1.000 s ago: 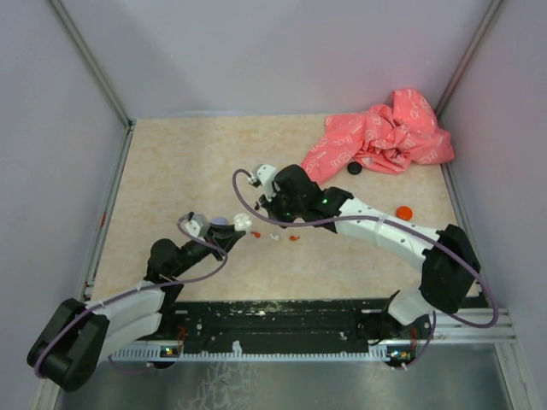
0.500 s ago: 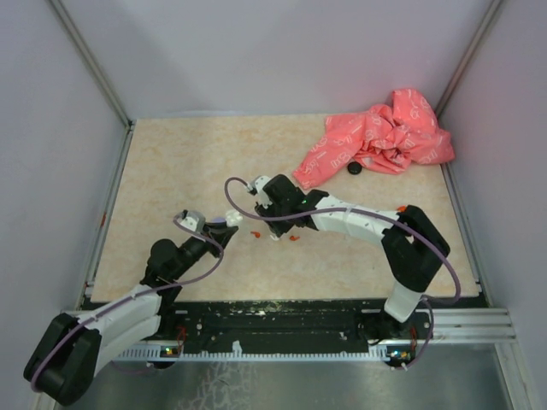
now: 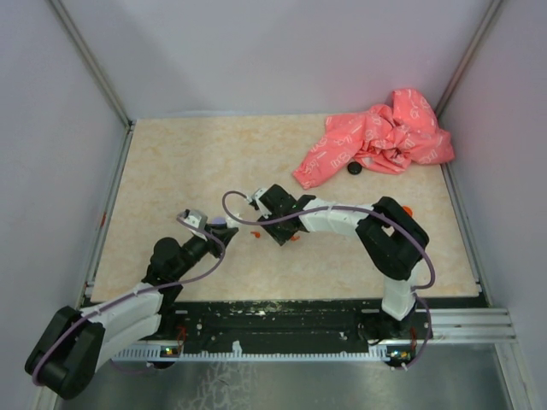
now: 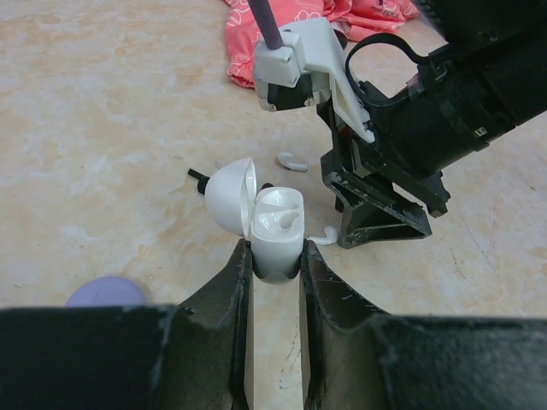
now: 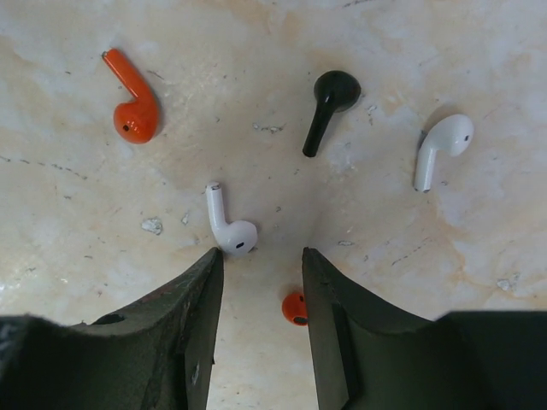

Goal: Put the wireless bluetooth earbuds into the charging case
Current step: Pick up the earbud from the center of the board.

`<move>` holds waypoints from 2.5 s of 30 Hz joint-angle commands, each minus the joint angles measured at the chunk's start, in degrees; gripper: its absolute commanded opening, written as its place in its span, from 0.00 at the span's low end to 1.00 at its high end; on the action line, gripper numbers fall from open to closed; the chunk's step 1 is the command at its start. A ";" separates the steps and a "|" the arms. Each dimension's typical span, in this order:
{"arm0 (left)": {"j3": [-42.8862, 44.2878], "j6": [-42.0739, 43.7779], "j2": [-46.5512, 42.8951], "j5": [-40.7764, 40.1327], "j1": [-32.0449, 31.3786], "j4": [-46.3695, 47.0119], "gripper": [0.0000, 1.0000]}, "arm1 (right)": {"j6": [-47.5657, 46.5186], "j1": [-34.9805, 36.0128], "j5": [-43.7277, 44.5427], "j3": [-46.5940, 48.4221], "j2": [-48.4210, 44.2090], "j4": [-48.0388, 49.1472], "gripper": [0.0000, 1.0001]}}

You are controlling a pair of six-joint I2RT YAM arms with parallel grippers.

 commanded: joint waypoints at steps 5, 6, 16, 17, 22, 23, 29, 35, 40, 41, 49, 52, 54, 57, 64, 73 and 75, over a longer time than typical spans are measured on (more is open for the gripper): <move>-0.78 0.07 0.76 -0.93 0.21 1.31 0.01 | -2.83 -1.03 5.34 2.26 1.76 -0.16 0.43; -0.77 0.07 0.93 -0.98 0.20 1.38 0.01 | -2.69 -1.54 5.39 2.27 1.77 0.19 0.43; -0.47 -0.58 1.69 -0.87 0.22 1.86 0.01 | 1.32 -5.16 3.07 3.76 1.23 4.93 0.42; -0.43 -0.62 1.69 -0.85 0.25 1.86 0.01 | 1.87 -5.54 3.19 3.69 0.84 4.98 0.42; -0.41 -0.65 1.45 -0.80 0.26 1.43 0.01 | 2.14 -6.98 2.80 4.17 -1.96 5.65 0.42; -0.34 -0.64 1.55 -0.77 0.25 1.47 0.01 | 2.14 -7.29 2.45 4.64 -2.06 5.60 0.42; -0.12 -0.67 2.50 -0.10 0.25 1.91 0.01 | 2.45 -8.68 1.94 7.63 1.35 5.99 0.42; -0.02 -0.64 2.81 0.21 0.31 1.81 0.01 | 3.60 -9.35 1.58 10.97 5.31 6.15 0.41; 0.06 -0.65 2.84 0.61 0.24 1.84 0.01 | 4.10 -9.40 -0.24 12.53 7.07 5.23 0.38; 0.05 -0.68 2.94 0.75 0.26 1.86 0.01 | 4.22 -9.36 -0.34 12.88 7.30 4.45 0.37; 0.06 -1.05 2.93 1.51 0.28 1.99 0.01 | 6.12 -9.35 -0.09 13.31 9.34 2.11 0.31; 0.07 -1.16 2.86 1.80 0.24 2.04 0.01 | 6.93 -9.34 0.59 13.66 9.85 0.89 0.29; 0.13 -1.17 2.84 1.89 0.26 2.04 0.01 | 7.37 -9.35 1.19 13.70 9.85 0.21 0.29; 0.15 -1.21 2.84 1.99 0.30 2.02 0.01 | 7.82 -9.35 2.10 13.77 9.95 -0.43 0.29; 0.28 -1.60 2.97 2.41 0.29 2.11 0.01 | 8.13 -9.34 1.66 14.49 11.38 -1.24 0.29; 0.25 -1.87 3.35 4.22 0.24 3.73 0.01 | 8.19 -9.35 0.54 14.38 11.23 -1.81 0.17; 0.24 -1.91 3.52 4.83 0.24 4.40 0.01 | 8.21 -9.35 0.55 13.72 9.96 -1.44 0.16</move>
